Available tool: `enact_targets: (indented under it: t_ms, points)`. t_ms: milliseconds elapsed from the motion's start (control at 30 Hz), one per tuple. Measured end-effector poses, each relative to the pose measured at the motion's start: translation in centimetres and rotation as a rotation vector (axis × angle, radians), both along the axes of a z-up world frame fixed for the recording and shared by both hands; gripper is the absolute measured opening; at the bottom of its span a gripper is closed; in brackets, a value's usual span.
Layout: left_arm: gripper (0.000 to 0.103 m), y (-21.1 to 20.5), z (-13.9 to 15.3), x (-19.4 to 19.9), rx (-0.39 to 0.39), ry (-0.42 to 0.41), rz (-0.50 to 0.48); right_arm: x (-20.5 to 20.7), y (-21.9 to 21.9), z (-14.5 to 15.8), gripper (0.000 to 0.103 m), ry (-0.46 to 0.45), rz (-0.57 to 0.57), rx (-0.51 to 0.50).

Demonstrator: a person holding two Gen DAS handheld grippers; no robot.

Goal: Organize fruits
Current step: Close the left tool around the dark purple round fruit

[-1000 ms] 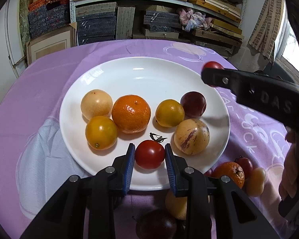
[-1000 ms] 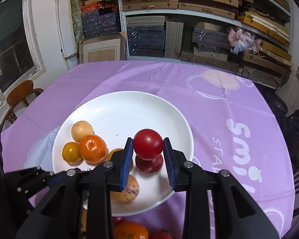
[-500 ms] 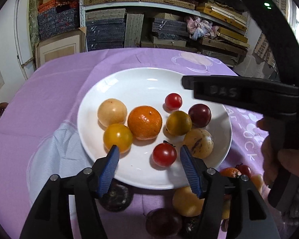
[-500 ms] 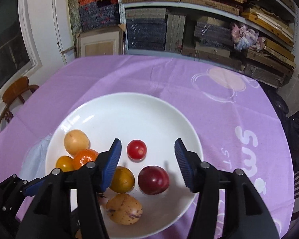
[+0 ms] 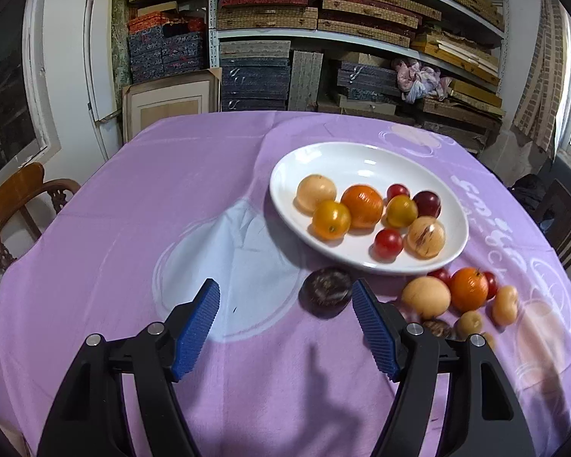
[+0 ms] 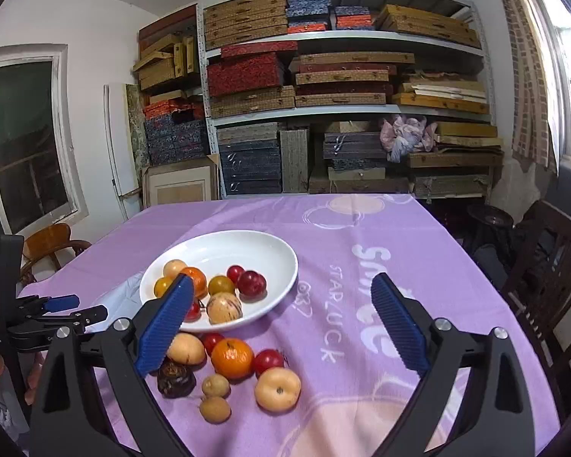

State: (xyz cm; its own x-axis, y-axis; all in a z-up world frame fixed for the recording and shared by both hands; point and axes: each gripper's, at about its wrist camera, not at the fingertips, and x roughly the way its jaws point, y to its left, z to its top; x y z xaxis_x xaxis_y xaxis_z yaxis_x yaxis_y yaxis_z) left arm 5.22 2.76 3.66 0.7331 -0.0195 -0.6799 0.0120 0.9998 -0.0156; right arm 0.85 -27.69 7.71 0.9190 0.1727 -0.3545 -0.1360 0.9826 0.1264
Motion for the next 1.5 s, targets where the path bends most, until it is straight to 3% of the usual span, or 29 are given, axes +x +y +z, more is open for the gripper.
enact_targets:
  t_ms: [67,167,433,833,1033,1267,1367,1433,1500]
  points:
    - [0.073,0.4,-1.6,0.2,0.001,0.036,0.02,-1.0,-0.2,-2.3,0.093,-0.006,-0.015,0.006]
    - [0.073,0.7,-2.8,0.5,0.006,0.048,0.037,-0.4,1.0,-4.0,0.093,0.049,-0.023,-0.086]
    - [0.073,-1.1,-3.2,2.2,0.073,0.029,0.001,-0.1,0.0,-4.6,0.094,0.063,-0.029,-0.038]
    - [0.073,-3.3,-4.1,4.4,0.081,0.049,-0.058,0.5,-0.5,-5.0,0.095,0.107,-0.032,-0.01]
    - [0.073,-2.5,-4.5,5.2,0.019,0.087,-0.05,0.8,-0.6,-5.1,0.095,0.125,-0.032,0.002]
    - [0.072,-2.2,-4.8,5.2,0.014,0.099,-0.059,1.0,-0.5,-5.4,0.095,0.138,-0.029,0.001]
    - [0.061,-1.9,-5.0,5.4,-0.007,0.114,-0.082,1.1,-0.6,-5.6,0.095,0.143,-0.028,0.0]
    - [0.043,-2.2,-5.0,5.4,-0.008,0.115,-0.101,1.1,-0.6,-5.7,0.095,0.145,-0.028,-0.002]
    - [0.043,-2.5,-5.2,5.2,0.004,0.115,-0.109,1.1,-0.6,-5.7,0.095,0.145,-0.027,-0.001]
